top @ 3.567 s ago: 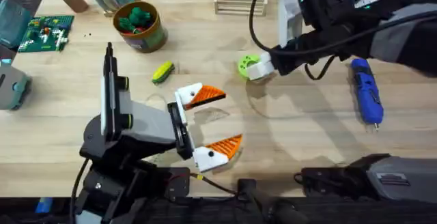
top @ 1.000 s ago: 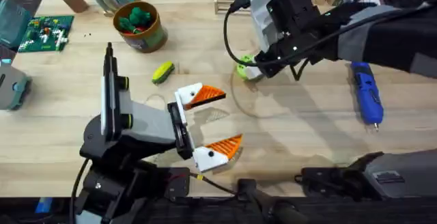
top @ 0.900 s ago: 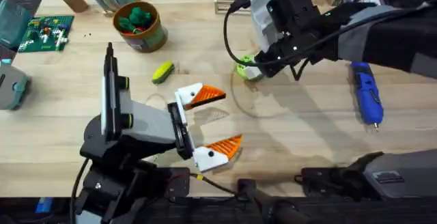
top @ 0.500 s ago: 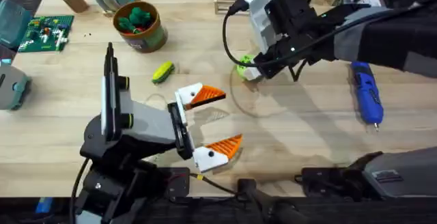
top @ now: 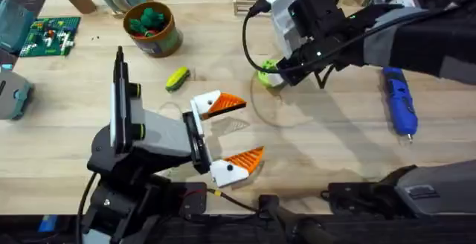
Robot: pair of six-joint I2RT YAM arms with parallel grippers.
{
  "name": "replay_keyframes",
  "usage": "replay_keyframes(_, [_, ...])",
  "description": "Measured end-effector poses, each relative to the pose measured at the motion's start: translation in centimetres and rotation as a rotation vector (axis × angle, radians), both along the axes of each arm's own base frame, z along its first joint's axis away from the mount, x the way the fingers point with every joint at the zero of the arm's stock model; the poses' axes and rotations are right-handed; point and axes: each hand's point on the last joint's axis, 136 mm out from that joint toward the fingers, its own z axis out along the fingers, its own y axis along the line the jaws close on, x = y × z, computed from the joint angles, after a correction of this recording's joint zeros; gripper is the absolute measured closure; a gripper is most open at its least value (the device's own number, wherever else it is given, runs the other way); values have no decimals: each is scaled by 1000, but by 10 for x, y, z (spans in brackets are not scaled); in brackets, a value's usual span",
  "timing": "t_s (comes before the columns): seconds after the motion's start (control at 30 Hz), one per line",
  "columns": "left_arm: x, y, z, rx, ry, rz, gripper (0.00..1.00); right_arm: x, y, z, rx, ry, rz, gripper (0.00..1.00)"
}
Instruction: Pick up the gripper from the table and insert it into the empty holder that is missing its gripper. Then pick up a screw, insert it into the mounting hole, and use the screwdriver to tighten it. Finally, clean up the table by picking up the vegetable and placing it into the bucket.
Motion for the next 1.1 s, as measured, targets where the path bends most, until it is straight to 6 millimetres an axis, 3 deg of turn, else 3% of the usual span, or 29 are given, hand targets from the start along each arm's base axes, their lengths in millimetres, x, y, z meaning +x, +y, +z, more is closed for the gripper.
replay_keyframes(0.33, [0,0,0,0,0,0,7,-1,0,0,0,3,1,707])
replay_keyframes(1.1, [0,0,0,0,0,0,8,-2,-1,-5,-9,17,0,731])
